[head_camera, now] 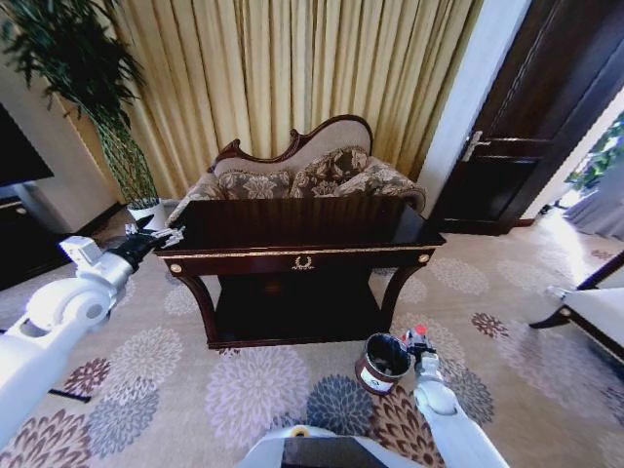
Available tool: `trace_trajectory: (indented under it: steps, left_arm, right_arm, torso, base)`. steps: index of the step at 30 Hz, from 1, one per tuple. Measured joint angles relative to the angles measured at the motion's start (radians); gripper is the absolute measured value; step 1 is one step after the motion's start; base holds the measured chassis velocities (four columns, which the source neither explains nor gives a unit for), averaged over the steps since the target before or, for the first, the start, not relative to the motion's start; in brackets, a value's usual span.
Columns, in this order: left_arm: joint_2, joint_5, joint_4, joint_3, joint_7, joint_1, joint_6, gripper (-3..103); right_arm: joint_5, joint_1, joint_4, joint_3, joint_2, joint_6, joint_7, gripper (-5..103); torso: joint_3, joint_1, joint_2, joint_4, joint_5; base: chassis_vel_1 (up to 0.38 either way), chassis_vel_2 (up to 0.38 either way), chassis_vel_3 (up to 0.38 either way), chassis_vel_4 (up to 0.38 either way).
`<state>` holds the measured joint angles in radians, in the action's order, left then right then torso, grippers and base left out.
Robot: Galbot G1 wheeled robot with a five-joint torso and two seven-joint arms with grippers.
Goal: Move to the front of the table and place the trash on the table into the trash bin.
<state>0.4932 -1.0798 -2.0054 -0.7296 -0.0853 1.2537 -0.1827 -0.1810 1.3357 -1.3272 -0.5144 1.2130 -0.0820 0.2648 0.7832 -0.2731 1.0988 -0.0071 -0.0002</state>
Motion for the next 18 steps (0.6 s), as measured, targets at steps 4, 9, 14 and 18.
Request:
trace_trajectory:
  steps: [4, 9, 14, 18]
  left_arm:
    - [-0.008, -0.006, -0.003, -0.001, 0.001, -0.001, 0.001, 100]
    - [-0.010, -0.015, -0.012, -0.010, 0.003, 0.009, 0.002, 100]
    - [-0.011, -0.020, -0.023, -0.023, 0.007, 0.028, 0.012, 100]
    - [-0.015, -0.026, -0.018, -0.028, 0.008, 0.027, 0.018, 100]
  right_arm:
    - [0.008, 0.001, -0.010, 0.002, 0.013, 0.000, 0.005, 43]
    - [0.007, 0.005, -0.021, 0.002, 0.017, -0.001, 0.013, 60]
    - [0.007, 0.005, -0.035, -0.001, 0.022, -0.003, 0.029, 82]
    - [-0.002, 0.016, -0.074, -0.008, 0.017, -0.001, 0.046, 96]
  torso:
    - [0.000, 0.000, 0.000, 0.0002, 0.0001]
    - [0.000, 0.000, 0.000, 0.0000, 0.0001]
    - [0.000, 0.000, 0.000, 0.0002, 0.0002]
    - [0.000, 0.000, 0.000, 0.0001, 0.0004]
  base:
    - [0.000, 0.000, 0.000, 0.000]
    - [0.000, 0.000, 0.000, 0.000]
    - [0.000, 0.000, 0.000, 0.000]
    - [0.000, 0.000, 0.000, 0.000]
